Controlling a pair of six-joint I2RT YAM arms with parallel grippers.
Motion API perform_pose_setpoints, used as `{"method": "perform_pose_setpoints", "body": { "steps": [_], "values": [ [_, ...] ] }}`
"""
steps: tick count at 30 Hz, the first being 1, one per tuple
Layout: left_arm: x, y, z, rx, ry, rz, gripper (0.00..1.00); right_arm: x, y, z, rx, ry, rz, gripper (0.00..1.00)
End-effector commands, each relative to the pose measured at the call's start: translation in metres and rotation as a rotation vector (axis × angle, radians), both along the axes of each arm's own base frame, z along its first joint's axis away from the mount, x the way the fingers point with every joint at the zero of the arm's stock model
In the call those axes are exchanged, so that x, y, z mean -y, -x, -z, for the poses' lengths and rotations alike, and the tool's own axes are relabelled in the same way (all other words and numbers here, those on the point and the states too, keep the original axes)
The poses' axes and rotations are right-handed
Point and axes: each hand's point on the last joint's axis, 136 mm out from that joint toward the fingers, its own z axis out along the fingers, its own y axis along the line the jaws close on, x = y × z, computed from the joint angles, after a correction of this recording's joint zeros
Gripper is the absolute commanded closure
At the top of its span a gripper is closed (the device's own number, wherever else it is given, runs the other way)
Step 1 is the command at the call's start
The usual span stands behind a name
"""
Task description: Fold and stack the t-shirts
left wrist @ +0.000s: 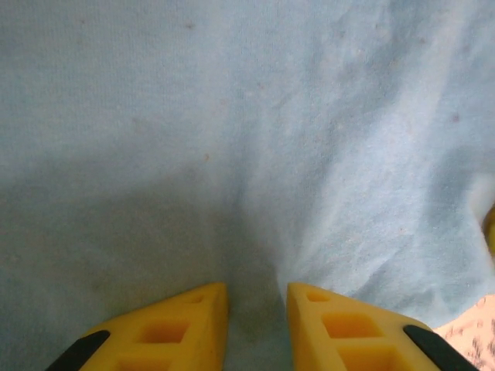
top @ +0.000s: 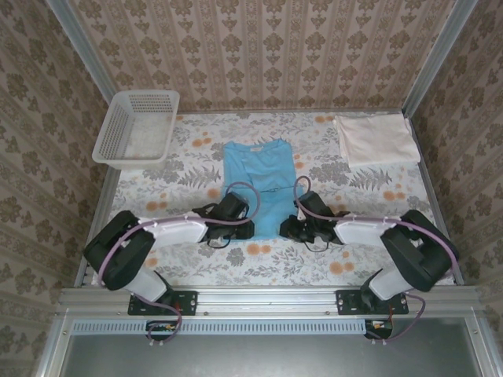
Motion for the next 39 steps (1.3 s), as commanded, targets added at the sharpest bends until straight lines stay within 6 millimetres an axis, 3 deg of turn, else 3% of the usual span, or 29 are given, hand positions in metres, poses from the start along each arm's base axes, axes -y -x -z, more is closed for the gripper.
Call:
{"method": "perform_pose_setpoints", "body": {
  "steps": [1, 4, 6, 11, 14, 19, 23, 28, 33, 36, 39],
  "values": [
    [-0.078, 0.060, 0.045, -0.200, -0.267, -0.095, 0.70, 0.054, 0.051, 0.038, -0.171, 0.209, 0.062, 0.75],
    [-0.086, 0.060, 0.027, -0.172, -0.270, -0.095, 0.66, 0.059, 0.053, 0.021, -0.140, 0.207, 0.072, 0.70],
    [-0.081, 0.050, 0.001, -0.129, -0.247, -0.075, 0.61, 0.057, 0.048, 0.004, -0.113, 0.192, 0.064, 0.68],
    [-0.040, 0.004, -0.071, -0.024, -0.070, -0.029, 0.56, 0.036, 0.011, -0.039, -0.008, 0.115, 0.055, 0.65],
    [-0.020, -0.022, -0.089, 0.008, -0.027, -0.002, 0.59, 0.017, -0.016, -0.049, 0.009, 0.075, 0.034, 0.67],
    [0.014, -0.054, -0.077, -0.038, 0.008, 0.053, 0.67, -0.013, -0.056, -0.043, -0.024, 0.053, -0.005, 0.72],
    [0.020, -0.073, -0.049, -0.078, -0.018, 0.059, 0.69, -0.020, -0.080, -0.027, -0.078, 0.073, -0.015, 0.77],
    [0.006, -0.096, -0.020, -0.108, -0.059, 0.022, 0.71, -0.013, -0.100, -0.011, -0.098, 0.081, 0.021, 0.77],
    [-0.021, -0.107, -0.002, -0.159, -0.071, -0.079, 0.69, -0.001, -0.100, 0.015, -0.190, 0.073, 0.056, 0.77],
    [-0.026, -0.110, 0.001, -0.187, -0.044, -0.109, 0.68, -0.002, -0.099, 0.014, -0.191, 0.054, 0.055, 0.75],
    [-0.021, -0.112, -0.009, -0.184, 0.007, -0.110, 0.62, -0.005, -0.101, 0.003, -0.177, 0.028, 0.050, 0.72]
  ]
}}
